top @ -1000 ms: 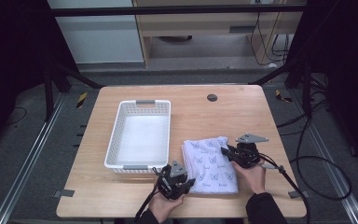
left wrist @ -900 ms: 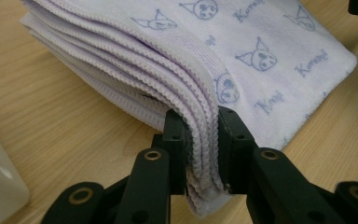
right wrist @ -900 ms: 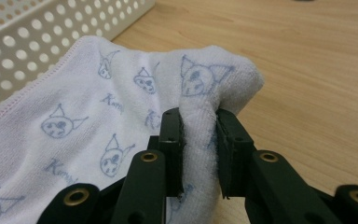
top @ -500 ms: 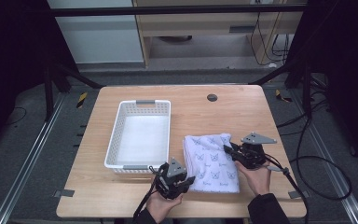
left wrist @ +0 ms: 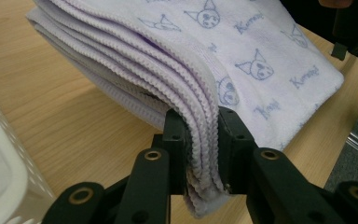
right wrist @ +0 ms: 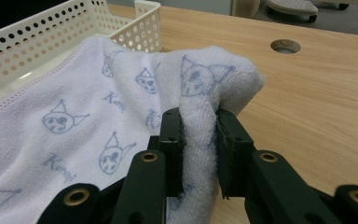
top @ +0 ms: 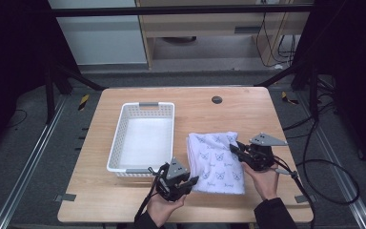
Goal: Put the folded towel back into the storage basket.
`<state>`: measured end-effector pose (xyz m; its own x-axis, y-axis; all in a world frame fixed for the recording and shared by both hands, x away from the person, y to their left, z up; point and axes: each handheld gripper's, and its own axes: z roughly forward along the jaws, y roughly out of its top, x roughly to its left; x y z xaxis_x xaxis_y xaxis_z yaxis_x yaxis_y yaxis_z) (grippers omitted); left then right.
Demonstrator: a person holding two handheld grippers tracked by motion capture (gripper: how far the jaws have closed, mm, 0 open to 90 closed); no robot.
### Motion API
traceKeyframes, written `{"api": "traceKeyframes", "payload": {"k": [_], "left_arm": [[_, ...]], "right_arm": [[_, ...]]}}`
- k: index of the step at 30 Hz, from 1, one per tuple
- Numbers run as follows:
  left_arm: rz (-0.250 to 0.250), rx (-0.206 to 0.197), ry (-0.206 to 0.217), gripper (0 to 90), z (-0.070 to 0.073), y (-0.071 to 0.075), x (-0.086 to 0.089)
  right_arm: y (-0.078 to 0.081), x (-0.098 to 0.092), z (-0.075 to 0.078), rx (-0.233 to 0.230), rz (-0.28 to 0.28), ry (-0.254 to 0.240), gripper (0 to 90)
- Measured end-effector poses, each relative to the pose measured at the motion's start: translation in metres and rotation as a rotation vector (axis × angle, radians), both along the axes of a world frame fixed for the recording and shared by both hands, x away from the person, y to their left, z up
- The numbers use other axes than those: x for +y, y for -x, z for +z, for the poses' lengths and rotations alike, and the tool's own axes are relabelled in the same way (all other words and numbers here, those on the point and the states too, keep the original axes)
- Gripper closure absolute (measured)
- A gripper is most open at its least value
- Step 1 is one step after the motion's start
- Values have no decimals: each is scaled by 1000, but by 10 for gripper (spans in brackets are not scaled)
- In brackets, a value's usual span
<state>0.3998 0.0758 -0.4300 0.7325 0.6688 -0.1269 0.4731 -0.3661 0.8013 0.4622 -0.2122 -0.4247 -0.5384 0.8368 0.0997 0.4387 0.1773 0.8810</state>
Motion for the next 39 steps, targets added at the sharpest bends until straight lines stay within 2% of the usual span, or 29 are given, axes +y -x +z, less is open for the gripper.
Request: {"api": "traceKeyframes", "payload": {"k": [7,11,26,31,39], "left_arm": [[8,-9,7,744,8,-1,4],[9,-17,15,744,12,-1,6],[11,-58,13,744,29,-2,9],[11,-72,14,744,36,-6,9],[19,-95,31,745,50,-10,18]], "right_arm": [[0,5,9,-30,1,12,746],[0,5,11,-34,2,0,746],[-1,14,33,-88,7,18,747],[-3,14,41,-104,-2,10,748],[-7,19,54,-124,-11,-3,750]]}}
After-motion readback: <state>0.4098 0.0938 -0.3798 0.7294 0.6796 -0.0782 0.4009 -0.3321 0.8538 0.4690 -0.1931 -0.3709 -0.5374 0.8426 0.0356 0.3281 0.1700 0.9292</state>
